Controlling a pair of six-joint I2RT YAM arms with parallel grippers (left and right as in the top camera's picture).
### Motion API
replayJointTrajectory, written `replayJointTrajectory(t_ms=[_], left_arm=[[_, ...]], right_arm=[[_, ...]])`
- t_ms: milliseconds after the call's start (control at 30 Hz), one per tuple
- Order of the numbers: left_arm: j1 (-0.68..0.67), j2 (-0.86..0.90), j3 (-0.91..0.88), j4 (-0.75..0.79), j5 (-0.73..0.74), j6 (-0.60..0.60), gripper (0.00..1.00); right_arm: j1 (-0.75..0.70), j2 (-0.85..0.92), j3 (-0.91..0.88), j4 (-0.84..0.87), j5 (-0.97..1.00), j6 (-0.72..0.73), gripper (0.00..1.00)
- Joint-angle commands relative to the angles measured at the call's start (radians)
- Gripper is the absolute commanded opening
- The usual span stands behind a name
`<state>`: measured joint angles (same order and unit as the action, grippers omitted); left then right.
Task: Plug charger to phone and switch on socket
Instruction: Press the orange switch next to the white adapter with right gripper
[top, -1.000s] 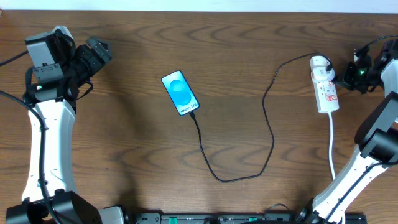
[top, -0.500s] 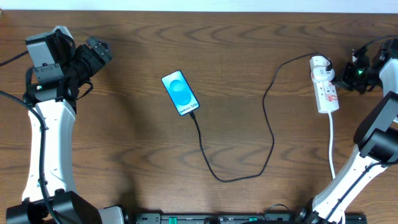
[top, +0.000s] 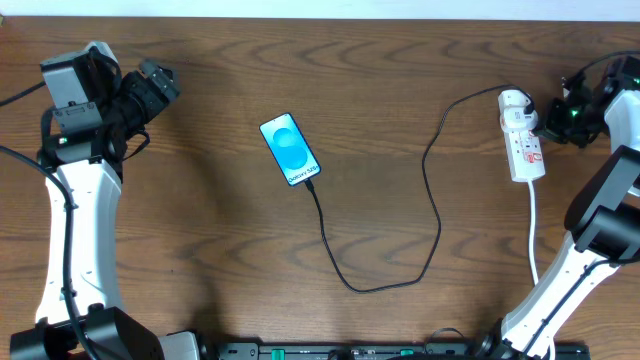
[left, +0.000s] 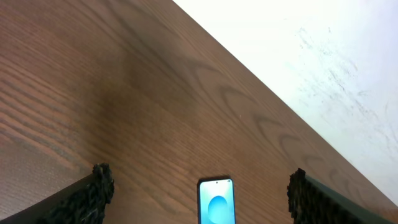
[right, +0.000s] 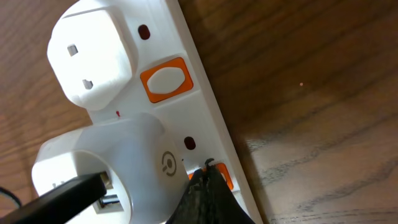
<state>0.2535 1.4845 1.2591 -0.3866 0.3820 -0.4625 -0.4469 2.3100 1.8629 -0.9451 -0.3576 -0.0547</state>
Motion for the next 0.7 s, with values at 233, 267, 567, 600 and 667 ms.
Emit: replayJointTrajectory(t_ms=[233,267,567,600,667], left_arm=[[0.003,-0.001,0.007,-0.002,-0.013,0.021,0.91],[0.003,-0.001,0.007,-0.002,-0.013,0.021,0.91],[0.003,-0.001,0.007,-0.002,-0.013,0.021,0.91],[0.003,-0.001,0.007,-0.002,-0.013,0.021,0.91],[0.003,-0.001,0.007,-0.002,-0.013,0.021,0.91]], right_arm=[[0.130,0.019,-0.014,-0.047,-0.120,0.027,0.01],[0.135,0.019,-0.014,-0.052,-0.120,0.039,0.01],[0.160,0.019,-0.014,-0.059,-0.124,0.175,0.01],[0.159,0.019,-0.014,-0.058,-0.124,0.194,0.01],[0.159,0.019,-0.014,-0.053,-0.124,0.236,0.01]])
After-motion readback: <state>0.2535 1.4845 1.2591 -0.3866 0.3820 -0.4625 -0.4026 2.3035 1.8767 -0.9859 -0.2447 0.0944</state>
